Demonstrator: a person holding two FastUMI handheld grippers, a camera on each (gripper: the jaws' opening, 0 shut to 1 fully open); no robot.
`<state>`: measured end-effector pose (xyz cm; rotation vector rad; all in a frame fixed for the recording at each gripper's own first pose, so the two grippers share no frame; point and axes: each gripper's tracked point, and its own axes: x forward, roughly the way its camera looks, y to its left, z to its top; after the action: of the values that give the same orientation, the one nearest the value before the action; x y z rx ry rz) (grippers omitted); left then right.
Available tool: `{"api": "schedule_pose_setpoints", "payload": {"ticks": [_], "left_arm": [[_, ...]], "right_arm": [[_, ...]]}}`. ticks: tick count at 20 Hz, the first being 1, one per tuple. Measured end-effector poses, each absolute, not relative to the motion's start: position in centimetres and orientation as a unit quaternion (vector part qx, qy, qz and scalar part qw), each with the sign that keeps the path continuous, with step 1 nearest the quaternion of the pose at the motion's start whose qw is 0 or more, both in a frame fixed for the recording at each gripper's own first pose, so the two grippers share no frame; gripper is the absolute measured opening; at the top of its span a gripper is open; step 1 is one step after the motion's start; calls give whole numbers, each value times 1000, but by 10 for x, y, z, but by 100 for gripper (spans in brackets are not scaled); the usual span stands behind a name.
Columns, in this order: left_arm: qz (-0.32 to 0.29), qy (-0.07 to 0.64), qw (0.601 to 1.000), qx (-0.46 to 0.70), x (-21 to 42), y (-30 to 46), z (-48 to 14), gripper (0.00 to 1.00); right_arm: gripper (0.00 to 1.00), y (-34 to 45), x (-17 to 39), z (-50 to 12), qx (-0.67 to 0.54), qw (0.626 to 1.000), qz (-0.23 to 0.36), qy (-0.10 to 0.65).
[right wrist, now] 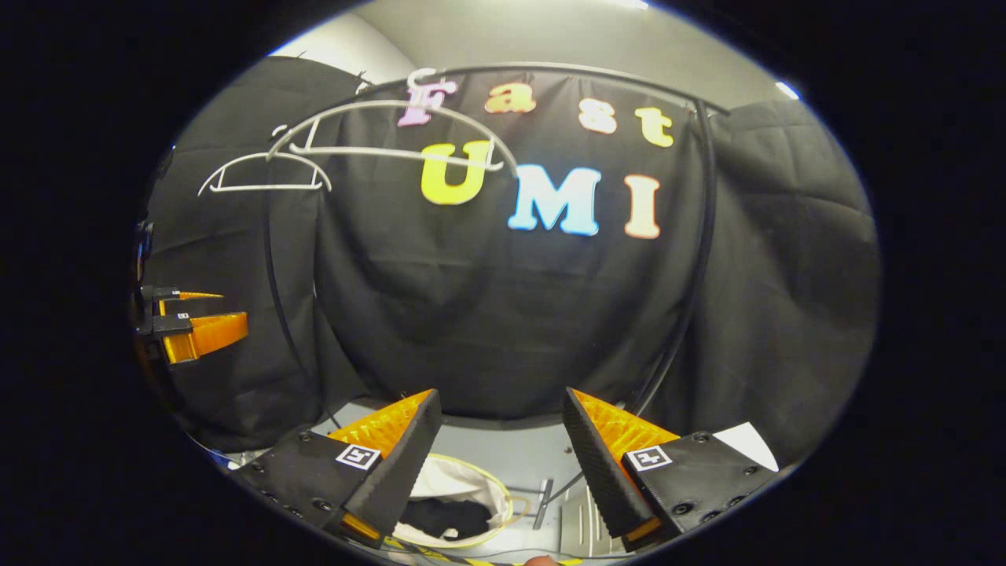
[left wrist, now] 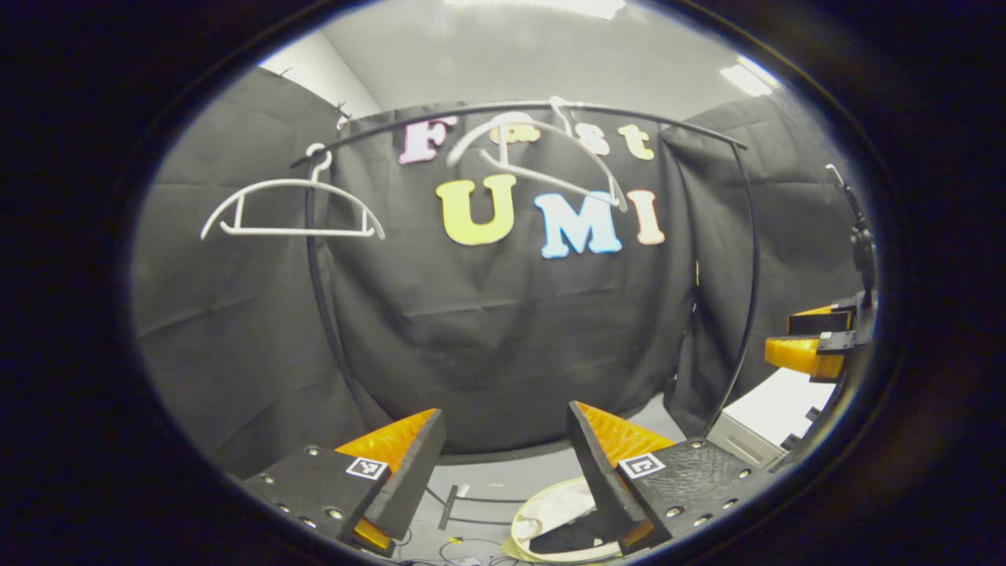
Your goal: Grasp the clothes on the hanger with both hands and then place them into the laundry hamper below.
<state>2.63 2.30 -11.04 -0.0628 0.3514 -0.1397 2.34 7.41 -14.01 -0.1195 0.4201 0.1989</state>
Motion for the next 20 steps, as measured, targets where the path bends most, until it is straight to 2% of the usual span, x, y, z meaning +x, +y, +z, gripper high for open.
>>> {"api": "schedule_pose_setpoints", "payload": {"ticks": [11,20], "left_arm": [[-18,78,997,-20,-29,35,30,91],[19,61,998,2,-56,62,56,91]], "right_arm": [[97,2,-19,-39,-45,991,74,106],[97,-40,-40,-6,-51,995,46,74]]}}
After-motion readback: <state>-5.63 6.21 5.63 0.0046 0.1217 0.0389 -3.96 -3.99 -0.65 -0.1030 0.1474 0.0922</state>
